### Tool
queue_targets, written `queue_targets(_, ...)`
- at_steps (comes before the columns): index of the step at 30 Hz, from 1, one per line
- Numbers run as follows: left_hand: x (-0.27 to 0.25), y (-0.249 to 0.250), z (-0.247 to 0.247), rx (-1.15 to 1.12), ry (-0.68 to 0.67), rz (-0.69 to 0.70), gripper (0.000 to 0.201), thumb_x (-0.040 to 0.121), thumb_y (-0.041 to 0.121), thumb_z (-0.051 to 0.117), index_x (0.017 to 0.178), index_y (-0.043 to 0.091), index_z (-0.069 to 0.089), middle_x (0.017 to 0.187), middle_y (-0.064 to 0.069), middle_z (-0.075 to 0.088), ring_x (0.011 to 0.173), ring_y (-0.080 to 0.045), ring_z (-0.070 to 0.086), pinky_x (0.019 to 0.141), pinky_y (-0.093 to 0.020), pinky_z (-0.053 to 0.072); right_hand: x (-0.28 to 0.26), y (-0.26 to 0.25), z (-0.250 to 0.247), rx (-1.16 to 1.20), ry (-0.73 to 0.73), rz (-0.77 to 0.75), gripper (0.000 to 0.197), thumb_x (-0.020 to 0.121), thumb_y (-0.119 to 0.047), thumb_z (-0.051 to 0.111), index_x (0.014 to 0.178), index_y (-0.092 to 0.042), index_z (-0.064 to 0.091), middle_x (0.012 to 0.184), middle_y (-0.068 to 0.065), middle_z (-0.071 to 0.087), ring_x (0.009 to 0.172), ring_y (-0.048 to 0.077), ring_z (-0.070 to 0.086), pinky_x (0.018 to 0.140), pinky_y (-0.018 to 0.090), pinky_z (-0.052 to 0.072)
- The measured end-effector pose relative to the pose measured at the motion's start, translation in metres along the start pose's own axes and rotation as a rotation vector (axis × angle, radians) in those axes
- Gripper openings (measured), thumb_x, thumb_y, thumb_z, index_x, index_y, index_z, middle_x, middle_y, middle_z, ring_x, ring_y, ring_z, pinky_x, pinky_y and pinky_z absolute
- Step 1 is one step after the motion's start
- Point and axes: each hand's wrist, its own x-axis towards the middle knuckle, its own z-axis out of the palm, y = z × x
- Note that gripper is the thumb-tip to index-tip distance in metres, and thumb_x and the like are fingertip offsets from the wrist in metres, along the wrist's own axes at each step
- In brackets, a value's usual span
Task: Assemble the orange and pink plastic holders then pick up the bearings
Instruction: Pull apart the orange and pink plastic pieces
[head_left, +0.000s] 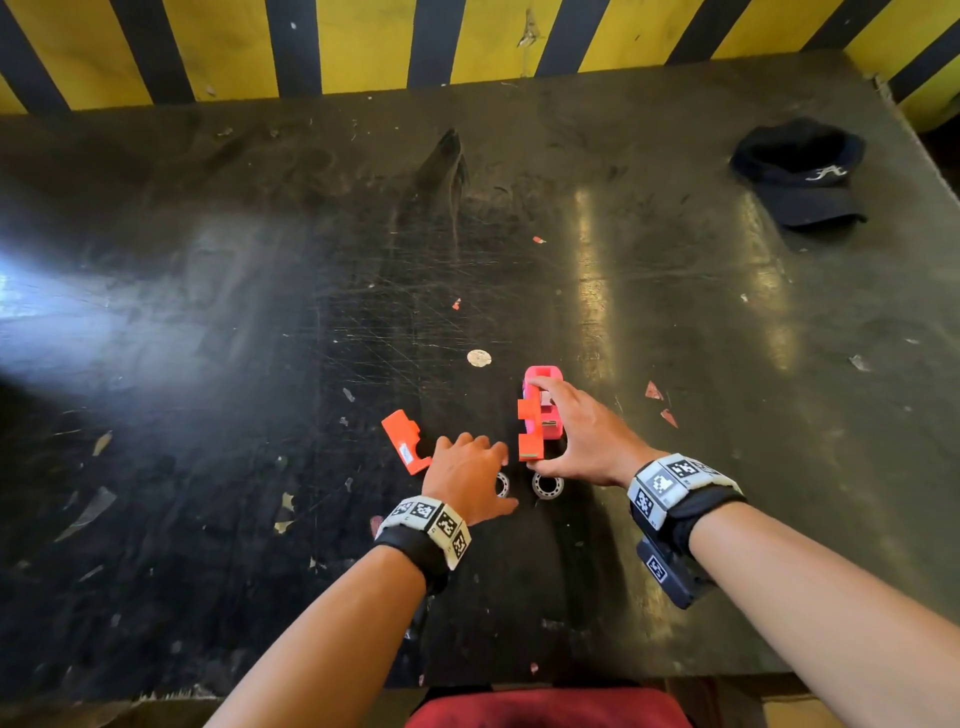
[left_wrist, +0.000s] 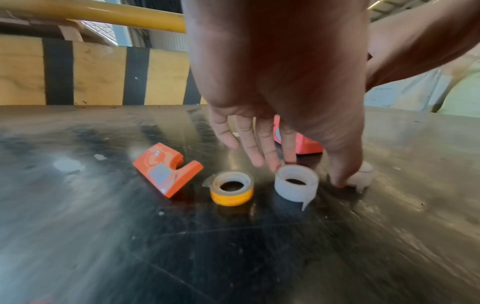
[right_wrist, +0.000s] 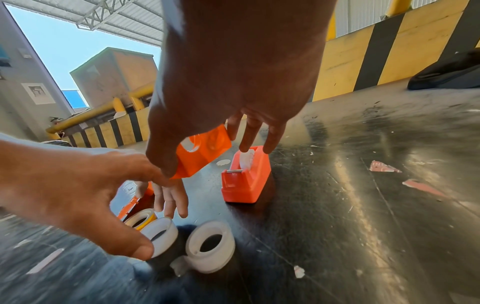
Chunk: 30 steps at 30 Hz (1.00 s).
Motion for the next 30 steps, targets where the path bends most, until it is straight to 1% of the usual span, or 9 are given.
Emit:
queue_targets(3,0.001,0.005,0.004,-0.025,-0.013,-0.034,0.049,0.088,0.05,0.067,0.128,0.023,0.06,0.125,-0.004,0.066,0.119,-0.028,0.062,0.101,-0.045,0.049,-0.007,0.002,-0.001,-0.02,-0.006,-0.01,0.11,0.07,-0.045,0.089,0.156,-0.028,0.023,0.15,0.004,0.051,0.13,0.025,0.055,0.105,0.041,0.051)
queue_targets(5,0.001,0.001,0.001,-0.168,-0.001,-0.074,0.039,0.087,0.047,0.068,0.118,0.024,0.064,0.114,-0.002,0.068,0.108,-0.025,0.067,0.094,-0.043,0.054,-0.011,0.004,-0.002,-0.028,-0.004,-0.015,0.109,0.071,-0.043,0.088,0.157,-0.027,0.023,0.153,0.003,0.047,0.132,0.025,0.053,0.106,0.041,0.049)
queue_targets(7,0.002,-0.007,-0.007,-0.47,0.078,-0.17,0.028,0.084,0.042,0.071,0.105,0.025,0.068,0.1,0.005,0.072,0.094,-0.015,0.071,0.088,-0.039,0.059,-0.015,0.006,-0.001,-0.019,-0.005,-0.018,0.111,0.071,-0.041,0.088,0.159,-0.025,0.022,0.157,0.002,0.043,0.135,0.025,0.05,0.11,0.041,0.046)
queue_targets(9,0.003,-0.016,-0.02,-0.822,0.181,-0.252,0.019,0.087,0.038,0.072,0.101,0.025,0.072,0.089,0.009,0.078,0.09,-0.005,0.074,0.089,-0.032,0.06,-0.018,0.007,-0.002,0.018,0.002,-0.021,0.111,0.07,-0.038,0.088,0.159,-0.024,0.023,0.158,0.001,0.041,0.139,0.023,0.047,0.112,0.036,0.043)
queue_targets(13,0.002,-0.023,-0.052,-1.212,0.225,-0.218,0.016,0.094,0.027,0.073,0.109,0.023,0.077,0.095,0.002,0.081,0.093,-0.012,0.078,0.089,-0.036,0.064,-0.017,-0.001,-0.003,0.1,0.036,-0.045,0.106,0.071,-0.039,0.089,0.158,-0.028,0.028,0.156,-0.002,0.045,0.138,0.019,0.048,0.107,0.026,0.038)
queue_targets(18,-0.002,-0.024,-0.07,-1.285,0.225,-0.168,0.027,0.096,0.024,0.072,0.121,0.015,0.075,0.107,-0.005,0.08,0.101,-0.015,0.078,0.09,-0.032,0.064,-0.007,-0.016,-0.009,0.123,0.057,-0.075,0.107,0.07,-0.05,0.088,0.157,-0.034,0.028,0.156,-0.004,0.045,0.134,0.018,0.052,0.105,0.032,0.046)
queue_targets(23,-0.007,-0.026,-0.074,-1.309,0.206,-0.167,0.028,0.097,0.021,0.069,0.125,0.015,0.073,0.111,-0.007,0.079,0.104,-0.014,0.077,0.088,-0.028,0.064,-0.007,-0.022,-0.014,0.142,0.057,-0.107,0.107,0.068,-0.048,0.091,0.156,-0.035,0.03,0.149,-0.006,0.05,0.125,0.013,0.055,0.103,0.032,0.049)
queue_targets(25,-0.008,-0.027,-0.074,-1.333,0.191,-0.175,0.029,0.098,0.021,0.069,0.125,0.015,0.072,0.113,-0.007,0.078,0.105,-0.015,0.077,0.091,-0.033,0.064,-0.006,-0.024,-0.015,0.133,0.051,-0.111,0.108,0.068,-0.049,0.091,0.156,-0.034,0.03,0.15,-0.005,0.049,0.127,0.015,0.055,0.103,0.033,0.049)
queue_targets(30,-0.007,-0.025,-0.073,-1.395,0.134,-0.173,0.026,0.096,0.021,0.072,0.122,0.015,0.071,0.111,-0.009,0.08,0.102,-0.017,0.078,0.093,-0.039,0.063,-0.003,-0.028,-0.015,0.106,0.023,-0.135,0.108,0.07,-0.048,0.091,0.158,-0.028,0.031,0.151,-0.002,0.049,0.134,0.015,0.05,0.103,0.024,0.041)
